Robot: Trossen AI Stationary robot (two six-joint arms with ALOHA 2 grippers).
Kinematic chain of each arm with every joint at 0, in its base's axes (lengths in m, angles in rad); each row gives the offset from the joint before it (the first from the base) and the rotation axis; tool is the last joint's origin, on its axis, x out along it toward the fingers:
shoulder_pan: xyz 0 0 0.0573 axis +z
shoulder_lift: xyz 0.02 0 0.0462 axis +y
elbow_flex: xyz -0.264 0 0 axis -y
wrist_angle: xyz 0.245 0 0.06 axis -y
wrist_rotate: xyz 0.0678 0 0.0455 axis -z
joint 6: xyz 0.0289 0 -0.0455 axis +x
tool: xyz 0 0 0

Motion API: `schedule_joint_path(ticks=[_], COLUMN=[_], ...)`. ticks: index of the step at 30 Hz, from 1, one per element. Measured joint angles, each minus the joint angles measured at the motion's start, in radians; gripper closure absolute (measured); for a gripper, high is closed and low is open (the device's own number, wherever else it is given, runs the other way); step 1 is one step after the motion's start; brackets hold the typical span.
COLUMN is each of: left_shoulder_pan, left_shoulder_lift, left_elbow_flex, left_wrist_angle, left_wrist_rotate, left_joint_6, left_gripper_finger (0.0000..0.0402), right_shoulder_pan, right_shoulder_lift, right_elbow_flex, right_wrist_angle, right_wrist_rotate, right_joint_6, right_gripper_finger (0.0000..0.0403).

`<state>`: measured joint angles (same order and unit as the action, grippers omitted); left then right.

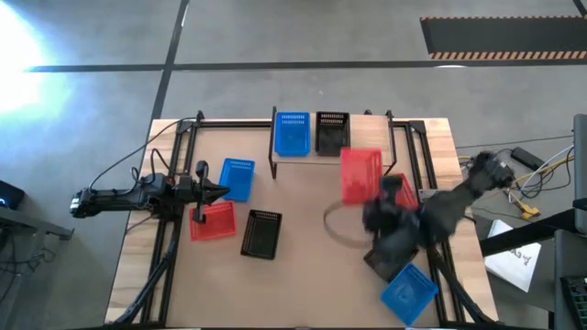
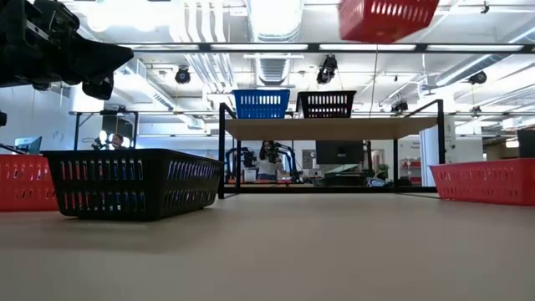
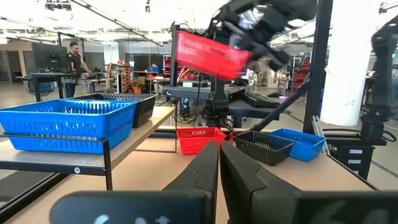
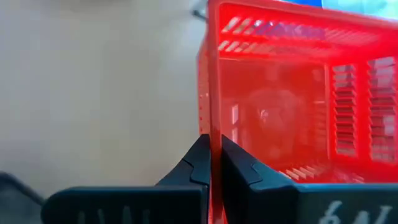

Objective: Stack baskets on shelf by color
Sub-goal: Put the bottom red basket on the shelf

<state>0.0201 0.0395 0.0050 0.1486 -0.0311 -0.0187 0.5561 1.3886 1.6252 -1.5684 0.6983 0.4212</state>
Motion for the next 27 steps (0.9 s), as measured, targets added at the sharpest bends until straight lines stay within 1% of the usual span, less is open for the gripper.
schedule_joint_path(ticks=[2,6,8,12,17,21,25,27], left_shoulder_pan=[0.000,0.000,0.000,0.000,0.000,0.000,0.000,0.000], left_shoulder_lift=[-0.001,-0.001,-0.001,0.000,0.000,-0.001,-0.001,0.000], left_elbow_flex=[0.000,0.000,0.000,0.000,0.000,0.000,0.000,0.000], left_wrist_angle=[0.000,0.000,0.000,0.000,0.000,0.000,0.000,0.000], left_wrist_rotate=[0.000,0.000,0.000,0.000,0.000,0.000,0.000,0.000], left_joint_6=[0.000,0.000,0.000,0.000,0.000,0.000,0.000,0.000], left_gripper_finger=[0.0402,0.0402,0.0402,0.0402,0.0402,0.0402,0.0402,0.0402], right_shoulder_pan=[-0.091,-0.274,-0.363,-0.510,-0.636,-0.732,-0.823,-0.861], right_shoulder_lift=[-0.066,-0.176,-0.213,-0.263,-0.283,-0.273,-0.276,-0.280], right_elbow_flex=[-0.024,-0.089,-0.128,-0.210,-0.308,-0.369,-0.417,-0.428], right_wrist_angle=[-0.003,-0.004,-0.003,0.061,0.222,0.244,0.295,0.319], right_wrist_rotate=[-0.004,-0.085,-0.120,-0.149,-0.275,-0.299,-0.397,-0.412], right_joint_6=[-0.057,-0.200,-0.285,-0.442,-0.650,-0.757,-0.836,-0.869], right_gripper_finger=[0.0394,0.0394,0.0394,0.0394,0.0394,0.0394,0.0394,0.0394])
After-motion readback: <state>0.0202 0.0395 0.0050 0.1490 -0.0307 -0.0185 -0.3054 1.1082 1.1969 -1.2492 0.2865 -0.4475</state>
